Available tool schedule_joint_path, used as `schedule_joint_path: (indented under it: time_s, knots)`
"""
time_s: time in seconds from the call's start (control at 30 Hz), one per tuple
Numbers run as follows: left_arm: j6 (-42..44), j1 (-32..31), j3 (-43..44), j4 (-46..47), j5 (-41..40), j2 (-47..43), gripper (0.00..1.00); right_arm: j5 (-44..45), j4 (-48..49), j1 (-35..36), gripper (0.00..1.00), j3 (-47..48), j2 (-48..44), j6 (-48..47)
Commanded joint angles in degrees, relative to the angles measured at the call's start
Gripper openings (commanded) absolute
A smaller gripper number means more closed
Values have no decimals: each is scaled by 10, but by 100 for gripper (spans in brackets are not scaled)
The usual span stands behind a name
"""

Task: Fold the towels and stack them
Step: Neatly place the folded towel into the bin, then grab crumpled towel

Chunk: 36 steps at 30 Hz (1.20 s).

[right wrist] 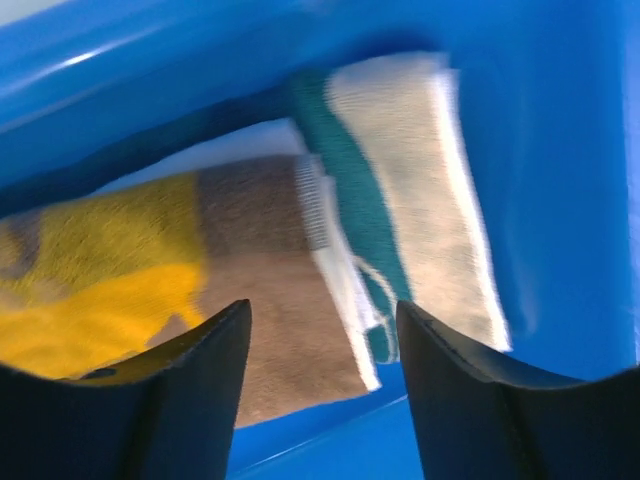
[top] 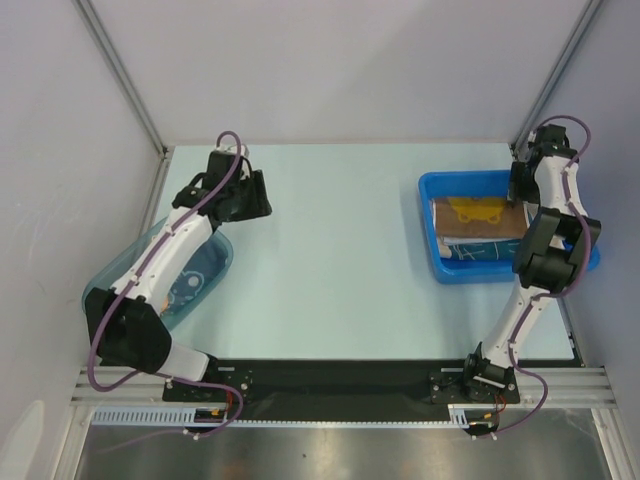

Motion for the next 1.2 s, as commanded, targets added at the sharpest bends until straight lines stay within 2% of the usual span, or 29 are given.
schedule_joint_path:
  time_s: [0.0,0.03,0.1,0.13,0.2,0.23,0.3,0.33,0.47,0.57,0.7,0.9,0.93,0.97,1.03,1.07,1.17]
  knots:
    - [21,23,23,5,-37,-16,63,67,22,-1,67,29,-22,47]
    - [24,39,26,0,-40,-23,63,65,16,3,70,28,-33,76]
    - [22,76,21,-3,-49,-31,63,36,18,28,92,9,-78,96]
    - [18,92,11,-9,-49,-40,63,27,21,40,100,1,-95,116]
    - [10,145,-9,-10,-45,-51,63,6,19,76,100,-7,-140,135]
    - [6,164,-30,-10,-39,-56,63,-1,24,122,100,-24,-155,144]
    - [6,216,-54,-7,-35,-73,65,-27,53,170,100,-54,-208,154]
    - [8,230,-76,-5,-33,-77,65,-33,66,224,100,-70,-227,159]
    - [21,278,-125,16,-40,-69,65,-89,138,329,100,-157,-299,183]
    - [44,292,-133,18,-78,-33,61,-117,165,395,100,-169,-320,201]
    - [51,308,-141,27,-75,3,60,-107,170,450,100,-166,-312,189]
    - [50,318,-163,46,-46,61,62,-114,183,467,100,-182,-299,187]
    - [50,318,-148,39,-45,83,61,-114,186,467,100,-189,-299,186]
    - [50,318,-144,34,-41,112,53,-115,187,466,100,-190,-297,187]
    - [51,318,-131,25,-46,133,43,-118,184,467,100,-191,-296,187]
    - [51,318,-127,15,-44,140,27,-119,181,467,100,-191,-299,179]
    - [56,318,-101,-15,-57,127,4,-96,170,463,100,-188,-308,159]
